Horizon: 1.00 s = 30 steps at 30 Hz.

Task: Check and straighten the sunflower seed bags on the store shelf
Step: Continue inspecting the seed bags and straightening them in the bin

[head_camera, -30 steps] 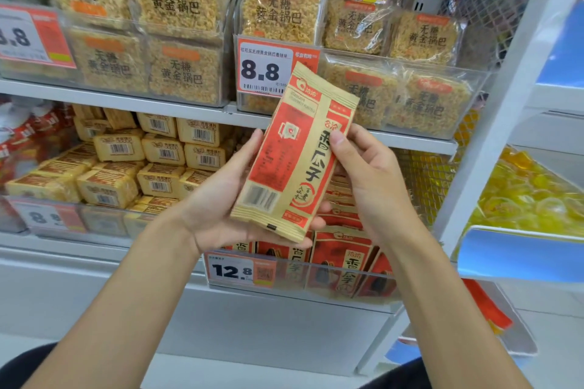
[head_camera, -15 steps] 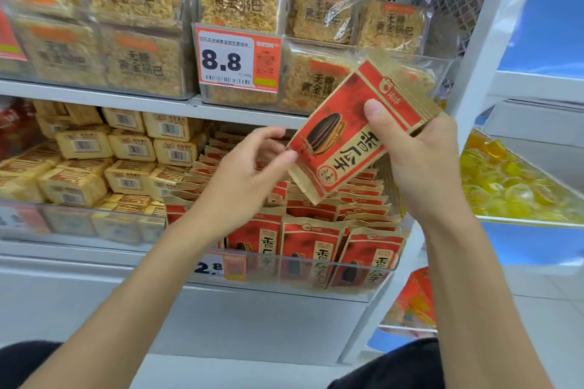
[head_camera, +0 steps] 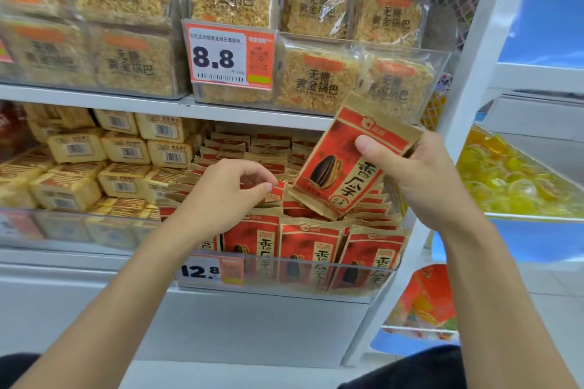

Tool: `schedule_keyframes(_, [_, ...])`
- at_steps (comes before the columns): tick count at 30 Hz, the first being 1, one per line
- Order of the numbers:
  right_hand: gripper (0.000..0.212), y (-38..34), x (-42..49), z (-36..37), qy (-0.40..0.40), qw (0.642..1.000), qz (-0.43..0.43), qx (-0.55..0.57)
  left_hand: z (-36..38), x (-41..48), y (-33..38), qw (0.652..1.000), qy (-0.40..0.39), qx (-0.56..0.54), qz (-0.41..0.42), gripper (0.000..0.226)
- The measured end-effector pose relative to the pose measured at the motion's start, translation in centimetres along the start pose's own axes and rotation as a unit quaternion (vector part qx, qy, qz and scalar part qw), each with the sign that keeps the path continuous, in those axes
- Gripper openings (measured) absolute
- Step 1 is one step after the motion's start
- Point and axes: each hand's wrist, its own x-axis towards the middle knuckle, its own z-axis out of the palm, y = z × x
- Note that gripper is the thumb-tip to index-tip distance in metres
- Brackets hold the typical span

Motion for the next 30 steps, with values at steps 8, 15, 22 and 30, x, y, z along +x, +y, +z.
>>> schedule_keyframes(8, [0.008,1.2,0.5,1.3,-0.122,0.983,0.048,-0.125,-0.5,0.1,-0.4,0.999,0.011,-0.043,0.001,0.016])
schedule_keyframes(15, [0.012,1.8,1.2,2.4,-0.133,0.939,0.051,-0.312,-0.7,0.1,-0.4,0.998,0.004,-0.062,0.01,0.022])
schedule_keyframes(22, [0.017,2.0,0.8,3.6,-0.263,0.851,0.123,-0.437,-0.4,0.2,-0.2,0.999,-0.015,-0.034,0.022,0.019])
schedule_keyframes(30, [0.007,2.5,1.7,1.1,-0.101,0.926,0.096,-0.35,0.2,0.1,0.0,0.996,-0.075,0.022,0.046,0.02])
